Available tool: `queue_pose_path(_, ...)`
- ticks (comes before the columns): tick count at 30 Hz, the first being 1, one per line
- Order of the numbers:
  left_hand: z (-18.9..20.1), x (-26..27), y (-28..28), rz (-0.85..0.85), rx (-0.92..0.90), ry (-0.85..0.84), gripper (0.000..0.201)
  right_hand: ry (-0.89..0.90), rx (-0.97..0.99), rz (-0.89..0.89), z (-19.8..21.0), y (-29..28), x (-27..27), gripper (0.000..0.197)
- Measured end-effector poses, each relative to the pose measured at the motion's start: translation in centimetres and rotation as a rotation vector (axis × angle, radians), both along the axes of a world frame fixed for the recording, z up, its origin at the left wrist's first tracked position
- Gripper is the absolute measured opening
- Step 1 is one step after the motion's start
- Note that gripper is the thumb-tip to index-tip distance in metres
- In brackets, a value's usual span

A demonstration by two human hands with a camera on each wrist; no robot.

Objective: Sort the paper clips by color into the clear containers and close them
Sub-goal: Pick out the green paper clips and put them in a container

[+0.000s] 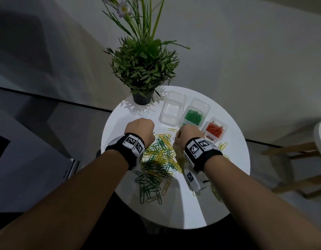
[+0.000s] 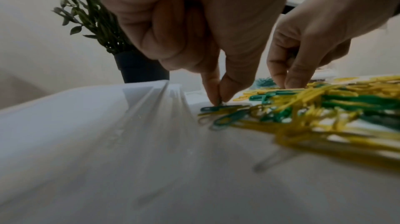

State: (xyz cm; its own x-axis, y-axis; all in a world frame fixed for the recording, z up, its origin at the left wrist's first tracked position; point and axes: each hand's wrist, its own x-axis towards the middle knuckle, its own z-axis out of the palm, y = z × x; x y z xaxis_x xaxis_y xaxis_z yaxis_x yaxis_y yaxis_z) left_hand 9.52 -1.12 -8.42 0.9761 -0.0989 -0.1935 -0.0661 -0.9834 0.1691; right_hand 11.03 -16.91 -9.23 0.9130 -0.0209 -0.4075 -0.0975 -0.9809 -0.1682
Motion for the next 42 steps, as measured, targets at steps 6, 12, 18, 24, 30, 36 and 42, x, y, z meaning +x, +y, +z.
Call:
queue_pose_path(6, -0.1, -0.6, 1.6, 0.259, -0.577, 0.082, 0.021, 0.075, -0.024, 0.088, -0.6, 0.2, 0.1, 0.016)
queue_pose_path(12, 0.9, -2.8, 2.8, 0.525, -1.117, 0.127, 0.023, 0.031, -0.016, 0.100, -0.1, 0.1, -0.7, 0.011)
queue_pose_path(18, 1.2, -3.6, 4.8, 0.553, -1.147, 0.215, 0.011, -0.070, 0.139, 0.092, 1.1, 1.8, -1.4, 0.017)
queue_pose_path(24, 0.2, -3.4, 4.6, 0.502, -1.067, 0.347, 0.021, -0.035, 0.039, 0.116, 0.1, 3.0, -1.0, 0.015)
queue_pose_path(30, -0.3, -2.2, 4.3, 0.244, -0.608, 0.180, 0.015, -0.030, 0.013, 0.151, 0.6, 2.1, -1.1, 0.006)
queue_pose_path(36, 0.3, -1.1, 3.6, -0.182, -0.009, 0.105, 0.028, -0.046, 0.310, -0.006, 1.7, -0.4, -1.7, 0.009)
queue_pose_path(42, 0.0, -1.2, 2.6, -0.311, 0.123, 0.017, 0.019, 0.073, 0.739, -0.407, 1.6, -1.2, -2.3, 0.024)
